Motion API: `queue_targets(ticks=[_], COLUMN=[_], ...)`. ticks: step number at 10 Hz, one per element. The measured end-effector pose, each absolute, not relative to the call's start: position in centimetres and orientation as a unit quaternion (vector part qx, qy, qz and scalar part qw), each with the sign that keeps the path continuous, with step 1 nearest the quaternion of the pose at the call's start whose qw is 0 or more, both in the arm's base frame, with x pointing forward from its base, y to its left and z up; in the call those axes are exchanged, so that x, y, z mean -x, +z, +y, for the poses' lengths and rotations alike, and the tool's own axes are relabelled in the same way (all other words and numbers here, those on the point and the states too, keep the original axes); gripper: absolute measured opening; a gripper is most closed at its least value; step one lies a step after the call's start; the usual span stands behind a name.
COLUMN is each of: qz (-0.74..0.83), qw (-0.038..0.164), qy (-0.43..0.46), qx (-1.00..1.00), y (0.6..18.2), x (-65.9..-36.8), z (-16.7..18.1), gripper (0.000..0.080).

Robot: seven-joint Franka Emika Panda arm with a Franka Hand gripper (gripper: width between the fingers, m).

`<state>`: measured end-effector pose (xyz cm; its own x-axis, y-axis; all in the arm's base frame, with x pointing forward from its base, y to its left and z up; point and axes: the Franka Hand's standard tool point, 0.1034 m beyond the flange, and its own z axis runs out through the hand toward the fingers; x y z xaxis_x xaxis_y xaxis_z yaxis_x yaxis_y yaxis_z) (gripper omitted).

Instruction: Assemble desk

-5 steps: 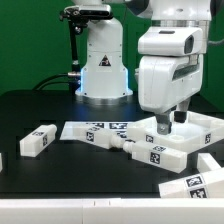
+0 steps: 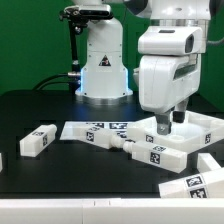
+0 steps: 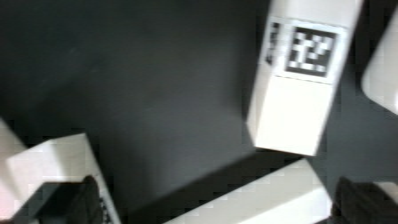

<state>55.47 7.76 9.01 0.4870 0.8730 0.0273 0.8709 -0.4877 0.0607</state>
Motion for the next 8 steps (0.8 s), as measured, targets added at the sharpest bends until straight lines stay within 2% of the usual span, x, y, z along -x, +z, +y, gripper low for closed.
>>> queue_targets(ticks=[3,7,8], qz=[0.544,0.539,0.532], qw=[0.033,0.030,0.027], qy=[0.047,0.042,0.037], qx=[-0.837,-0.840,-0.846], y=[10.3,9.8,9.1], x=[-60.6,-60.2,-60.3], z=[9.4,9.5,10.0], gripper=[0.0650,0.0650,0.0650])
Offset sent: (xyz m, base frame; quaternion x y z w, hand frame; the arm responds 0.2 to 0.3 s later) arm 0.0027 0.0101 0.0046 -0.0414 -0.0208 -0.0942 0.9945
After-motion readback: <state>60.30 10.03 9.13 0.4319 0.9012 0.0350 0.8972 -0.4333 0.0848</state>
